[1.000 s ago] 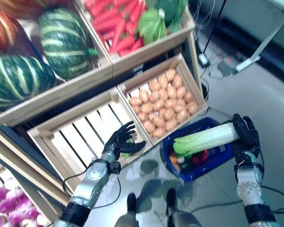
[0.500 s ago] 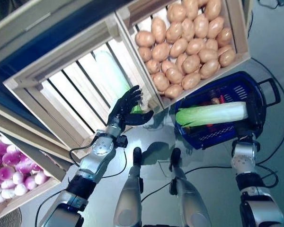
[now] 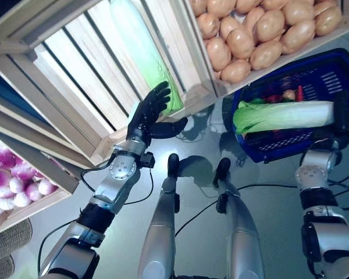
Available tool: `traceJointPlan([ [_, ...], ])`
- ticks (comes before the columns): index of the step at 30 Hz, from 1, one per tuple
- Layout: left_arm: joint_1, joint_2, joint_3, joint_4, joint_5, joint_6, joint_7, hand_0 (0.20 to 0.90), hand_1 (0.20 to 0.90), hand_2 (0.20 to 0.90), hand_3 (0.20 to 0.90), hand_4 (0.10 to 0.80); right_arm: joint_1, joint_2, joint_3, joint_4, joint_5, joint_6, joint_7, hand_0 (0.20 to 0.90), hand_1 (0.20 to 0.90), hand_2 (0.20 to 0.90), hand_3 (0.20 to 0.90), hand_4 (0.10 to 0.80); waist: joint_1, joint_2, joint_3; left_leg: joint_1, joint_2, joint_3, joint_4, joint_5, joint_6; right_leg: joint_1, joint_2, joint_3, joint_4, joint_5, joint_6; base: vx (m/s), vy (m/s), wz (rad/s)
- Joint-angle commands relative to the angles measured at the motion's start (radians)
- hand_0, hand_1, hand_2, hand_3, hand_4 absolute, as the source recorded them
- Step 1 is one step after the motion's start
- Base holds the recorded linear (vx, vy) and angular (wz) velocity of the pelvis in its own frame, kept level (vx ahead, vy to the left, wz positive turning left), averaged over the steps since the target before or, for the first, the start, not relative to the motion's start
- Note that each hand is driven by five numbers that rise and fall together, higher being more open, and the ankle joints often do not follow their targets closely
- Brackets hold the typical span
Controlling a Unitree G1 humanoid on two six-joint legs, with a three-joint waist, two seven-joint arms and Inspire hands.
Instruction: Put vegetables into the basket
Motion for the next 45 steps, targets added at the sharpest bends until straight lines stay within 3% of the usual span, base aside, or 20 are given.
traceJointPlan([
  [1,0.002,0.040,0.035,-0.134,-0.016,-0.110,0.008,0.900,0.900,0.900,0.900,0.800,0.019,-0.120,-0.058,-0.061,-0.076,-0.107,-0.069,0.300,0.300,0.300,0.300,0.400,0.003,0.016,0.000,-0.068,-0.029,-0.014,0.082,-0.039,-0.013,0.004,-0.044,0.041,0.078,-0.016,0.080,-0.007,-0.044,0.02],
  [16,0.012,0.090,0.044,-0.170,-0.040,-0.111,0.011,0.900,0.900,0.900,0.900,0.800,-0.038,-0.172,-0.105,-0.052,-0.088,-0.125,-0.361,0.300,0.300,0.300,0.300,0.400,0.010,0.040,0.000,-0.212,-0.050,-0.034,0.141,-0.038,0.002,-0.144,-0.039,0.057,0.152,-0.005,0.071,0.015,-0.027,0.00],
  [23,0.027,0.091,0.037,-0.189,-0.025,-0.118,0.018,0.900,0.900,0.900,0.900,0.800,-0.009,-0.160,-0.140,-0.045,-0.055,-0.183,-0.417,0.300,0.300,0.300,0.300,0.400,0.005,0.038,0.000,-0.206,-0.053,-0.035,0.135,-0.040,0.005,-0.134,-0.024,0.054,0.139,-0.001,0.068,0.026,-0.026,0.01],
  [28,0.030,0.093,0.030,-0.199,-0.033,-0.113,0.016,0.900,0.900,0.900,0.900,0.800,-0.008,-0.190,-0.159,-0.031,-0.110,-0.205,-0.546,0.300,0.300,0.300,0.300,0.400,0.002,0.042,0.000,-0.189,-0.054,-0.029,0.134,-0.039,0.001,-0.118,-0.023,0.051,0.126,0.005,0.068,0.006,0.004,0.00],
  [36,0.035,0.088,0.023,-0.208,-0.030,-0.110,0.032,0.900,0.900,0.900,0.900,0.800,-0.034,-0.202,-0.155,-0.033,-0.214,-0.191,-0.665,0.300,0.300,0.300,0.300,0.400,0.004,0.047,0.000,-0.200,-0.057,-0.027,0.138,-0.035,0.007,-0.130,-0.020,0.053,0.128,0.007,0.059,0.004,0.003,0.00],
  [40,0.038,0.087,0.015,-0.205,-0.033,-0.112,0.033,0.900,0.900,0.900,0.900,0.800,-0.039,-0.191,-0.142,-0.026,-0.226,-0.179,-0.672,0.300,0.300,0.300,0.300,0.400,0.006,0.053,0.000,-0.201,-0.058,-0.024,0.147,-0.045,0.009,-0.133,-0.018,0.054,0.141,-0.006,0.057,0.000,0.000,0.00],
  [45,0.032,0.078,0.013,-0.198,-0.038,-0.117,0.025,0.900,0.900,0.900,0.900,0.800,-0.074,-0.179,-0.101,-0.012,-0.242,-0.143,-0.597,0.300,0.300,0.300,0.300,0.400,0.012,0.062,0.000,-0.205,-0.059,-0.021,0.147,-0.044,0.008,-0.139,-0.018,0.055,0.145,-0.012,0.054,0.008,0.000,0.00],
])
